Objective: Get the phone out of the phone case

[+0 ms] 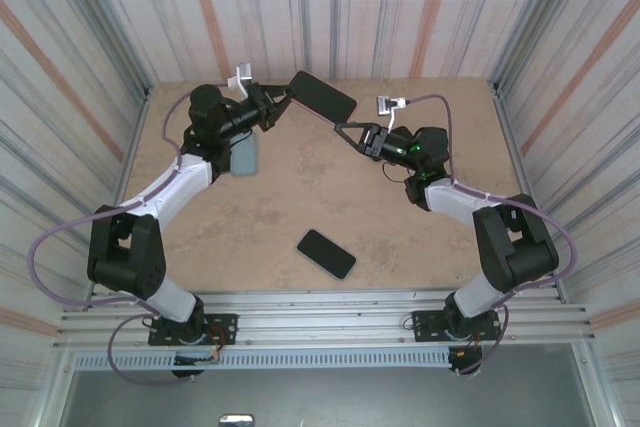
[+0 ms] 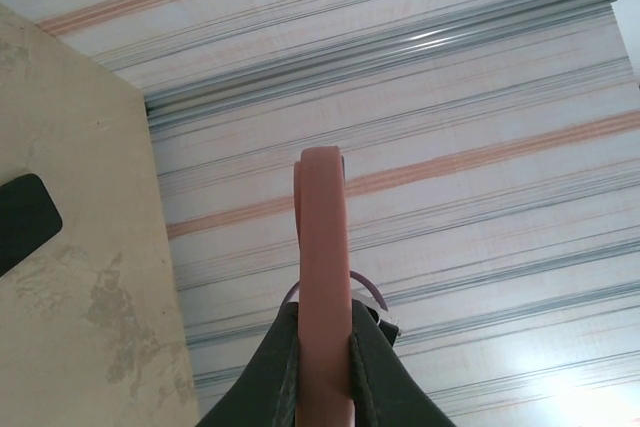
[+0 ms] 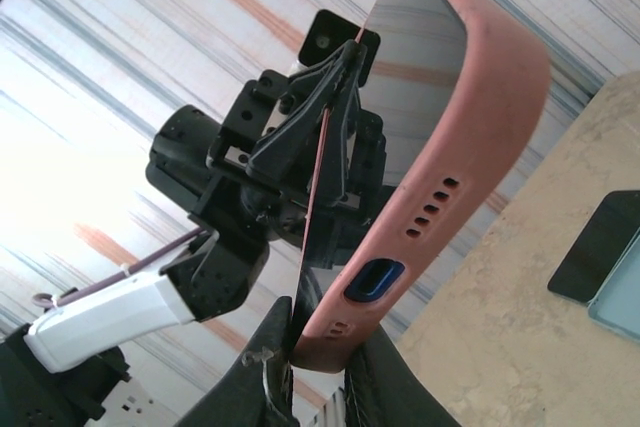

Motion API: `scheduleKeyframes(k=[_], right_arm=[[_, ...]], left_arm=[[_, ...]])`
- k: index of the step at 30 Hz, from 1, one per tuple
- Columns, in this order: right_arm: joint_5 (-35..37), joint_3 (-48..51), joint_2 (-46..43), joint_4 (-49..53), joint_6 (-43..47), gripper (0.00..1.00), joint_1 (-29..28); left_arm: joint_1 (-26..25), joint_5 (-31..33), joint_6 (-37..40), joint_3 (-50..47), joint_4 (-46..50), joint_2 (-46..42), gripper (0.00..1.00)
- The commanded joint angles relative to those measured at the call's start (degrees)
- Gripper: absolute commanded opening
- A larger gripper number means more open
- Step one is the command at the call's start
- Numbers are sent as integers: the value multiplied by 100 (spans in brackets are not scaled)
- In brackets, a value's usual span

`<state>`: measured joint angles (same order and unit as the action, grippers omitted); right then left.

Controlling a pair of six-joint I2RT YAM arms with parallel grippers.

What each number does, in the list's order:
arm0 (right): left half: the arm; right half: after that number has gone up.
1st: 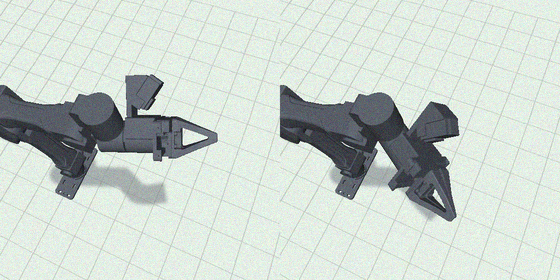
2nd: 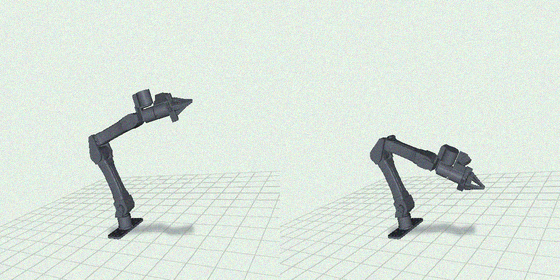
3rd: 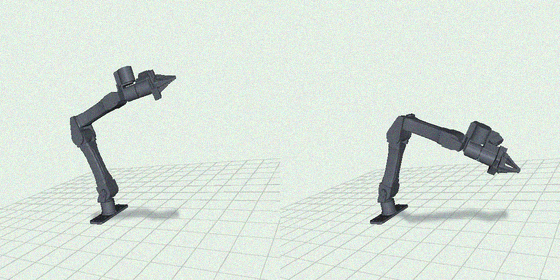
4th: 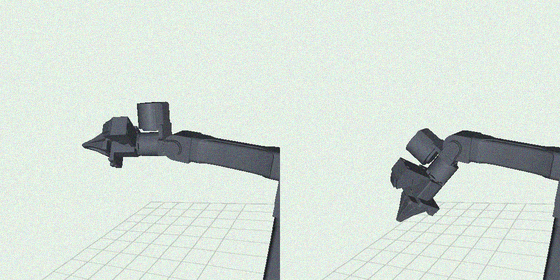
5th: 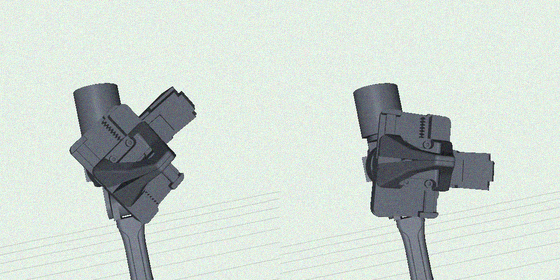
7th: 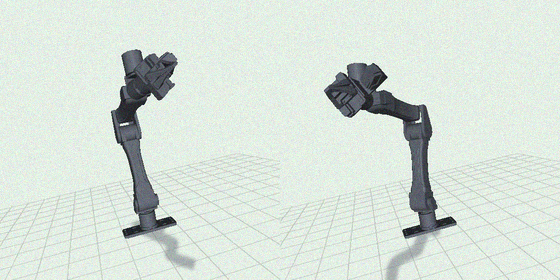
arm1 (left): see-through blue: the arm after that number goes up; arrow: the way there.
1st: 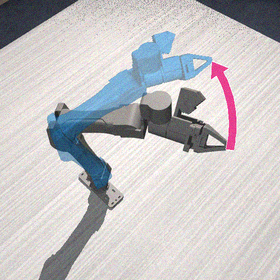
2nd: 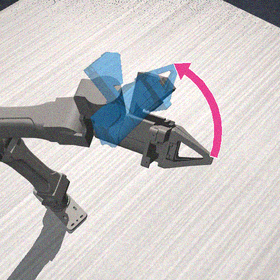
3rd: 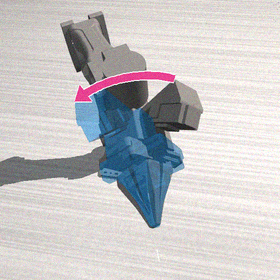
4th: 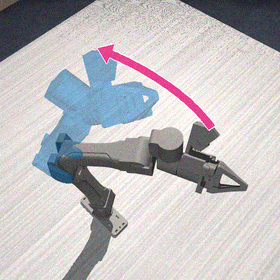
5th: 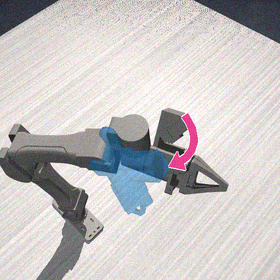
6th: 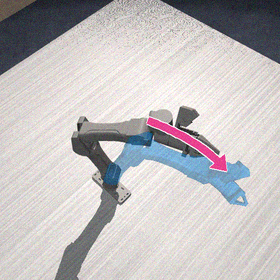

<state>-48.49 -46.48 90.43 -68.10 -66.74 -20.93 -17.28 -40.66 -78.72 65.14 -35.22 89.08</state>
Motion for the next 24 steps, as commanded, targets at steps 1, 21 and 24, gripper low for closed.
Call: scheduleKeyframes(k=[1,21,24], right_arm=[[-101,-159,81,432,626,14,115],[-421,-626,-301,1916,1757,14,408],[-487,-541,-406,1934,1847,22,472]], left_arm=[[-181,-312,-711,162,-776,-136,0],[-415,-568,-505,424,-423,-228,0],[-293,-609,334,559,355,-350,0]])
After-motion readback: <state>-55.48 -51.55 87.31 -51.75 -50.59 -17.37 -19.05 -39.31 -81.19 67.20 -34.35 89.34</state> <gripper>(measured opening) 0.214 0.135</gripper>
